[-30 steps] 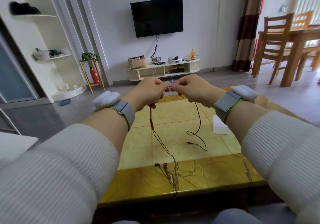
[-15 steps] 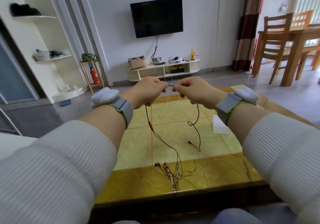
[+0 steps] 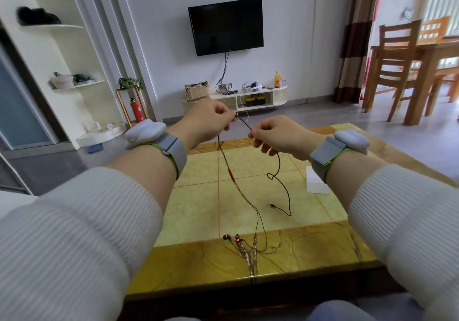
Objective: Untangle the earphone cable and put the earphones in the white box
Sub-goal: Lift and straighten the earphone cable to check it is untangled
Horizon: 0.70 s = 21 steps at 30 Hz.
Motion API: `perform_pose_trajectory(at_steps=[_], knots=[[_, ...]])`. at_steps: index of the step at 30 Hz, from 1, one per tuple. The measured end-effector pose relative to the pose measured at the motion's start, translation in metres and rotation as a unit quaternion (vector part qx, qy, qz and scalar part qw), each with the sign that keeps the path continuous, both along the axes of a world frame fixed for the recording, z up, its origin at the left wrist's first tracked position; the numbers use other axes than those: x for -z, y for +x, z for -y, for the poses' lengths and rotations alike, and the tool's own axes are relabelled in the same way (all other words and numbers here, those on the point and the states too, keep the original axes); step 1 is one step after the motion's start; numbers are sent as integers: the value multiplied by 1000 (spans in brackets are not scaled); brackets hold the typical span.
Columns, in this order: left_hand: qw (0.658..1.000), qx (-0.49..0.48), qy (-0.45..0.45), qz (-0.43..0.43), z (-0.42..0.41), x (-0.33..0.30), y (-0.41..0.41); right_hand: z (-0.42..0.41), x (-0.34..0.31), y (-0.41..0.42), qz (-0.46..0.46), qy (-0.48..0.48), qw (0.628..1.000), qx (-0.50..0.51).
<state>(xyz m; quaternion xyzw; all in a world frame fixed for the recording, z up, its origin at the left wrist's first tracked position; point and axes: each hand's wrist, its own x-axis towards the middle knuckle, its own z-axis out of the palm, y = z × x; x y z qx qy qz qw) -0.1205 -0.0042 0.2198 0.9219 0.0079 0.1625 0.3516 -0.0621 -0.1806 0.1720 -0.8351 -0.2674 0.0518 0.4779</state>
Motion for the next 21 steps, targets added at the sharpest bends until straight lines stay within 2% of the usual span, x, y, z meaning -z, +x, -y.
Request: perform_pose_trajectory(at_steps=[3,7,11,17,21], knots=[[1000,-5,-19,8,5,-2,3,-8,0,-2,-19,8,1000,-17],[994,0,-113,0,13,-6,9,-17,2,-4,-21,-2,999,-42],[987,10,-158,-5,19,-11,12,-20,6,-5,-60,31,996,-64],[988,-22,-147,28,18,-9,12,-21,9,-10,-163,121,974,-100],[991,-49,-123,16,10,-4,9,-16,8,-7,-130,83,985,-80]])
